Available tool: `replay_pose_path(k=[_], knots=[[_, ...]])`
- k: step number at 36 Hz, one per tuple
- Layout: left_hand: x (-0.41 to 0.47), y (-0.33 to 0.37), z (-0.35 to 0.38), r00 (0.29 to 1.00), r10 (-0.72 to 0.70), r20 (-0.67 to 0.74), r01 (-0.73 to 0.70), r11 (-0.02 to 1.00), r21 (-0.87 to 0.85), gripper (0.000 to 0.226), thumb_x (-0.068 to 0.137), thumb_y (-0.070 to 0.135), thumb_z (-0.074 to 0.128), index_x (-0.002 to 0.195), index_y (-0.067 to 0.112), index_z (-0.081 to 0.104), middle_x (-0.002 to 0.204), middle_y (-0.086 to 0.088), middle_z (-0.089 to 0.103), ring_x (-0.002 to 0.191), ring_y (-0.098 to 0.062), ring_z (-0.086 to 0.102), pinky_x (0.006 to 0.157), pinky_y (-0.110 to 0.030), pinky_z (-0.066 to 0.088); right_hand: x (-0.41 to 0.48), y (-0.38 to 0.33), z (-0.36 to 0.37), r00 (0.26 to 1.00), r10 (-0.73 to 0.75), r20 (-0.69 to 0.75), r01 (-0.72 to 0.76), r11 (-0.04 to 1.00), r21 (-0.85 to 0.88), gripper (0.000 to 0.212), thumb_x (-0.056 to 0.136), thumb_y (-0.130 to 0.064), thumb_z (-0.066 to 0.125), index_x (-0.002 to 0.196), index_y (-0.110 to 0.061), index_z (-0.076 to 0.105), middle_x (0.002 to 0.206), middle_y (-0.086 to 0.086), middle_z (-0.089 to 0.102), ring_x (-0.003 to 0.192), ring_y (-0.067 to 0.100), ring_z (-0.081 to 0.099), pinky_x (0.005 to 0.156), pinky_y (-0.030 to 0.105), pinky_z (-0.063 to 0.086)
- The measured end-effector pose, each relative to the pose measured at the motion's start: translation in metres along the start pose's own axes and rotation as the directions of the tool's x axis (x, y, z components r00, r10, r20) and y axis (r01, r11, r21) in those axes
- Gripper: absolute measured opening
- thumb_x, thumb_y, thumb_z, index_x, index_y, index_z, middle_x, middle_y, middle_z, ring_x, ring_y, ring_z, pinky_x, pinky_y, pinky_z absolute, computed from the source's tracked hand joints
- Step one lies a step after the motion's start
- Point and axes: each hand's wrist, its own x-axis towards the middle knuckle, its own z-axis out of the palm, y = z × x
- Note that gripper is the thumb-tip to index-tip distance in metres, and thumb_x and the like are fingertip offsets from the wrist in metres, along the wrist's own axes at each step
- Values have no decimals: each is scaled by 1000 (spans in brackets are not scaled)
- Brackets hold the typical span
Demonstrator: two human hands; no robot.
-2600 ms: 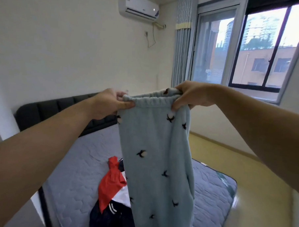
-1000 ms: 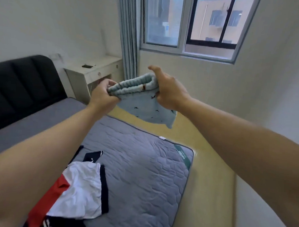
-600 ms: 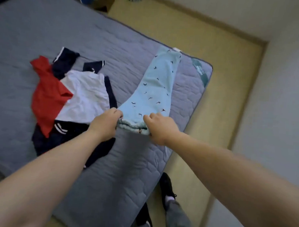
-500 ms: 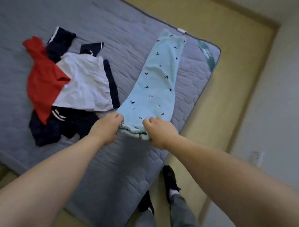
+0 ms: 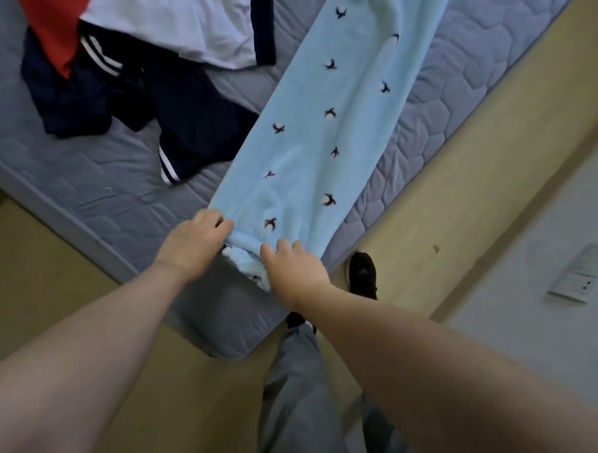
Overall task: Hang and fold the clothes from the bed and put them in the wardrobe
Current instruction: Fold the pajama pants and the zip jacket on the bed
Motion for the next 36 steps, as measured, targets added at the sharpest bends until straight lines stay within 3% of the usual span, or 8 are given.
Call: replay_pose_path(k=[4, 8, 16, 21, 24, 30, 33, 36], knots=[[-17, -8, 43, 1000, 1, -14, -2, 998, -64, 25, 78, -2, 69, 102, -3, 63, 102, -25, 55, 100, -43, 55, 60, -51, 50, 2, -10, 46, 999, 35, 30, -37, 998, 59, 43, 83, -12, 69, 109, -15, 35, 95, 7, 33, 83, 29, 42, 53, 39, 32], [-30, -9, 78, 1000, -1, -7, 0, 997, -72, 23, 76, -4, 70, 98, -3, 63, 99, -25, 56, 98, -43, 57, 53, -45, 45, 1, -21, 81, 993, 94, 73, -102, 988, 113, 46, 81, -14, 74, 107, -15, 36, 110, 12, 38, 88, 33, 50, 56, 39, 34], [-71, -12, 106, 998, -41, 47, 47, 992, -120, 25, 74, -2, 68, 98, 6, 61, 97, -17, 57, 96, -38, 56, 69, -45, 43, -19, -53, 109, 960, 217, 176, -253, 944, 211, 40, 91, -11, 63, 122, -12, 37, 118, 12, 42, 104, 31, 52, 68, 37, 39], [-105, -21, 101, 948, -83, 307, 129, 983, -132, 34, 82, 4, 58, 111, 23, 56, 110, 1, 54, 106, -22, 51, 71, -33, 39, -46, -89, 113, 933, 169, 318, -231, 958, 169, 23, 99, -14, 53, 120, -9, 45, 120, 12, 49, 107, 28, 55, 77, 37, 44], [-119, -30, 87, 838, -69, 541, 113, 992, -48, 32, 84, 7, 60, 108, 28, 63, 103, 4, 56, 91, -19, 54, 63, -28, 36, -60, -114, 108, 889, 68, 452, -164, 971, 176, 9, 98, -16, 53, 105, -13, 49, 106, 10, 56, 93, 28, 58, 70, 37, 46], [-131, -36, 36, 361, -201, 911, 19, 978, 208, 51, 70, 11, 83, 118, 18, 69, 103, 2, 70, 83, -20, 63, 77, -30, 55, -54, -149, 59, 691, -242, 681, 74, 961, 266, 18, 90, -37, 61, 81, -26, 50, 74, -8, 45, 65, 13, 45, 48, 19, 37], [-109, -32, 3, 262, -249, 932, 23, 967, 252, 34, 75, 16, 80, 108, 12, 72, 98, -1, 70, 68, -17, 61, 63, -28, 51, -45, -135, 31, 685, -212, 697, -43, 943, 329, 34, 81, -43, 74, 68, -31, 46, 71, -15, 46, 64, 11, 50, 37, 17, 34], [-72, -27, -27, 281, -274, 920, -17, 957, 290, 19, 85, 15, 75, 103, 15, 71, 100, 0, 67, 72, -16, 58, 56, -26, 45, -32, -102, 8, 705, -122, 699, -243, 884, 399, 35, 73, -38, 84, 81, -20, 55, 85, 0, 59, 68, 14, 58, 47, 22, 50]])
